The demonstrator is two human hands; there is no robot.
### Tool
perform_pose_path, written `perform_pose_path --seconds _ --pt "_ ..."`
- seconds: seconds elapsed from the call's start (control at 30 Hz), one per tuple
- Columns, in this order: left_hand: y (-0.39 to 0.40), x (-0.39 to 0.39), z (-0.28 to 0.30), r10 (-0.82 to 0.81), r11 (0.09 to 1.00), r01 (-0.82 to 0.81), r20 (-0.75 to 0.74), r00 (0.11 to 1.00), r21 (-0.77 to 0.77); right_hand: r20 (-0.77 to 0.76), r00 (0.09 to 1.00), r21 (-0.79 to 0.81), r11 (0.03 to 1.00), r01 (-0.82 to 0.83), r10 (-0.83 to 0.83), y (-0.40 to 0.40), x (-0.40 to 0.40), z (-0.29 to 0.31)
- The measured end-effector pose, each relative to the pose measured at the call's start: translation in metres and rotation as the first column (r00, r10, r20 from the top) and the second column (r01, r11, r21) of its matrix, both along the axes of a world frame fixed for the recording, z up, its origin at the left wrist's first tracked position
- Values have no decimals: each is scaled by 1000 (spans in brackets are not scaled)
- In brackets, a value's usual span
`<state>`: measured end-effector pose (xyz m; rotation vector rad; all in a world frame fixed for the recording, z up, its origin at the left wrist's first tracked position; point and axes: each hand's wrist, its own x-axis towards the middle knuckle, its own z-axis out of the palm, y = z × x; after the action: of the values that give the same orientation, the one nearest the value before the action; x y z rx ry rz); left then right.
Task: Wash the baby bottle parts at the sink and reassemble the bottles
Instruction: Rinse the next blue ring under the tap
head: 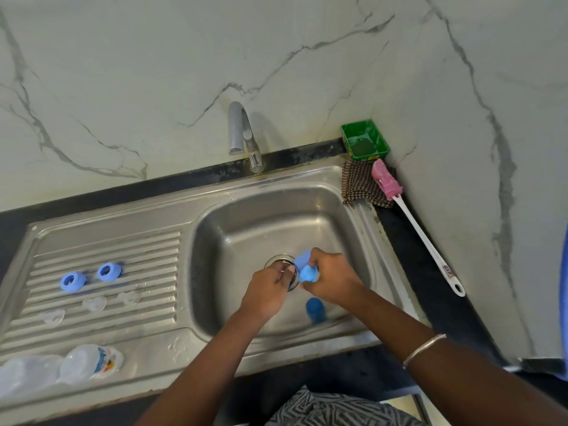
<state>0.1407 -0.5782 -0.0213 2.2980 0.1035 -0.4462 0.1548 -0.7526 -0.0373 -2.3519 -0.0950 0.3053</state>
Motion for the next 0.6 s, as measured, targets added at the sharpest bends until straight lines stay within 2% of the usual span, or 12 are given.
perform_pose_path --seconds 0.07,0.2,0.3,0.37,0.43,0.47,0.6 --pt "-3 -1 2 10 1000 -10 -19 1000 -6 27 1000 -32 999 -5 5 -3 -4 -4" --pt "-8 -3 3 79 994 -83 -47 996 -75 121 992 92 996 17 -28 -2 -13 -8" --pt "-15 -1 6 130 978 -142 -80 988 -155 181 978 244 968 54 -100 2 -14 -8" --pt "-21 5 10 198 926 -256 -221 955 -278 181 981 273 962 23 -75 3 -11 -6" --pt "-24 9 13 223 832 -399 -427 876 -386 195 981 242 970 -41 -7 4 -9 -3" --pt "-25 10 13 219 798 -439 -481 849 -413 193 981 238 970 -54 7 4 -9 -2" --pt "-23 10 7 203 744 -449 -474 857 -495 181 979 257 957 -133 88 1 -5 3"
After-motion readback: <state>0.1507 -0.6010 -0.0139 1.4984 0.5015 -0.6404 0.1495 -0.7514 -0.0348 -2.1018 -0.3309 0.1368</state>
